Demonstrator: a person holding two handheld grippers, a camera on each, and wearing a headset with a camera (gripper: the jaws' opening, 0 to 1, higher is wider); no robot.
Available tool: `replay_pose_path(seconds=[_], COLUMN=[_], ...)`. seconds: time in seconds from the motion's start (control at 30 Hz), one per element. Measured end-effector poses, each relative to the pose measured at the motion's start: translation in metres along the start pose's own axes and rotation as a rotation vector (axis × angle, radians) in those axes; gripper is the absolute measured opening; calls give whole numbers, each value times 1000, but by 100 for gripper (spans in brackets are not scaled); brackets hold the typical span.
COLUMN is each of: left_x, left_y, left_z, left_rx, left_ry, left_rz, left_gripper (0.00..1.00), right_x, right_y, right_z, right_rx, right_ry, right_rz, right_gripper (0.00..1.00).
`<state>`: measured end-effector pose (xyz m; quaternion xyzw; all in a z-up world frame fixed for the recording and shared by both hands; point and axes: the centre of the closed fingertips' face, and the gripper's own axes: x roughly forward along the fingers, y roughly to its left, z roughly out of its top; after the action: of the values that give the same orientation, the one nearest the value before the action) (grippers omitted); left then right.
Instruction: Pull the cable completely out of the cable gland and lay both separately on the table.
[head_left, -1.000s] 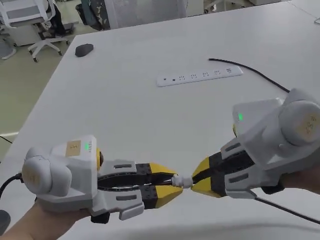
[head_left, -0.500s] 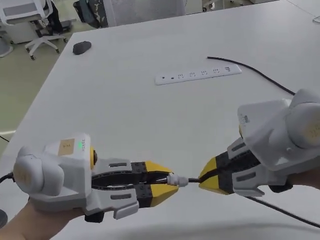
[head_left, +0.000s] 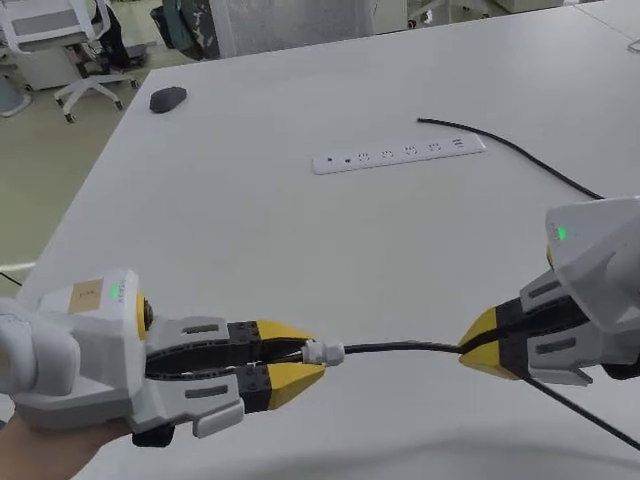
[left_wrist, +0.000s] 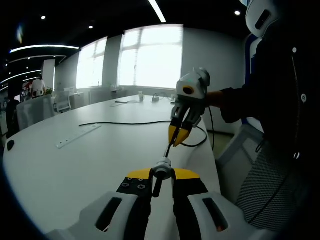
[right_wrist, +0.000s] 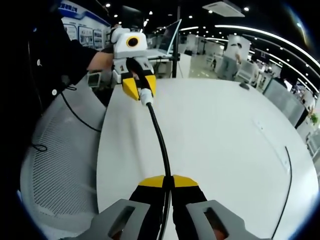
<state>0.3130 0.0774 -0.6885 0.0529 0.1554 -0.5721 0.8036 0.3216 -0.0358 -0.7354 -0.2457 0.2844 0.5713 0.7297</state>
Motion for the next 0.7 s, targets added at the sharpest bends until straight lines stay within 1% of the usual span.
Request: replay_pose_path(seconds=[0.17,0.2,0.27,0.3,0.4,0.43,0.5,0.57,0.7], left_x=[-10,-12,-16,-20,-26,-30,-36,-43,-59], left_y=[4,5,6,6,8,10,11,12,15], left_z=[-2,-2,-3,-2,-4,-5,-8,-12,-19], left_rx=[-11,-15,-16,-24,-31,-30,-41,-45,-58], left_ry=[-6,-7,-6,-14,-18,-19,-20,-10,-13], left_rz=[29,31,42,43,57,71,81,93,137], left_gripper=[15,15,15,15,15,15,15,15,15], right_x=[-9,-10,-12,-13,-12,-12,-11,-11,-7], right_y=[-3,-4,-4,-5,-5,-5,-6,-5,-6], right_z=[-8,-9,-8,-7,-6,-6,-6,-4,-2], right_rx=[30,31,41,43,45,46,41,35,38], right_ry=[8,7,6,1,0,1,7,6,12], right_rz=[-23,-29,-26,-29,-31,-32,-33,-35,-34], right_gripper=[0,0,0,0,0,0,0,0,0])
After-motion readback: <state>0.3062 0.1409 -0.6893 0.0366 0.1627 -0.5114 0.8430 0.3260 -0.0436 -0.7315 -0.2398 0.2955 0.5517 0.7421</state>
